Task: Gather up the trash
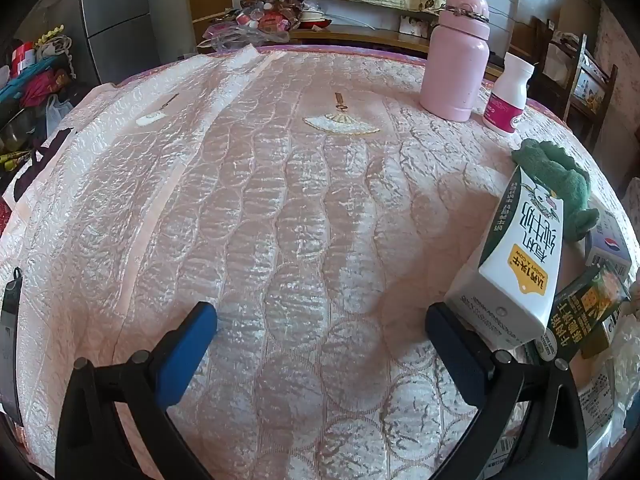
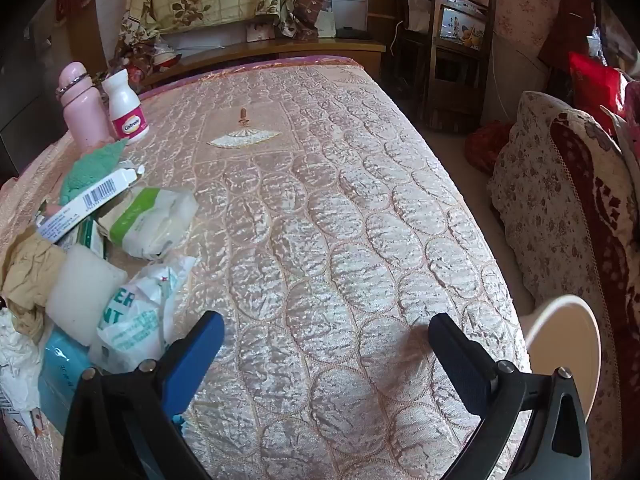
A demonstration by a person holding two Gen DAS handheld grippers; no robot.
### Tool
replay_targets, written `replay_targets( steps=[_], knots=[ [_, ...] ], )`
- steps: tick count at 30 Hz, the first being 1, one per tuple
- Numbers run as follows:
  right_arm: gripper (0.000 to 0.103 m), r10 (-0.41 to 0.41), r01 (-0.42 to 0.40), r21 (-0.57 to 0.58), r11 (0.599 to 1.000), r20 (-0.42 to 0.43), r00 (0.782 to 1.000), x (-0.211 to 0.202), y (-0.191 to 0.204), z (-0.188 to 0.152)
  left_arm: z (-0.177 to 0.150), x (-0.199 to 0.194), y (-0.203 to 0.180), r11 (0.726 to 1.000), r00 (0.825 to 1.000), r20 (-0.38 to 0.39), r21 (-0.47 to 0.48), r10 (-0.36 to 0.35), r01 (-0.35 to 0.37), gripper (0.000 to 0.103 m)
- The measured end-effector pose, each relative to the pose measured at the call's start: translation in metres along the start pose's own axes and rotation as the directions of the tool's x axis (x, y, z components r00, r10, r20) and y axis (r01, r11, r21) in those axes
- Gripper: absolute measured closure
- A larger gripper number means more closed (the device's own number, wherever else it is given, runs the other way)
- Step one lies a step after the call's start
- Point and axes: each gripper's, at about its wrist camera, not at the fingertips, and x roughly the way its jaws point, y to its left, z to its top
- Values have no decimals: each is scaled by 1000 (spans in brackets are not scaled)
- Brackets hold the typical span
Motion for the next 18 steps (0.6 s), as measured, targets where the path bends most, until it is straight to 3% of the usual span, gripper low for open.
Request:
replay_targets(
  steps=[9,18],
  knots=[
    [0,-16,16,24,1000,-3,1000,6,15,6,-2,-3,0,1000,1000,10,5,7,-7,0],
    [0,5,-4,43,999,-1,1000,6,6,7,-2,-2,-1,1000,1000,12,3,10,-10,0]
  ],
)
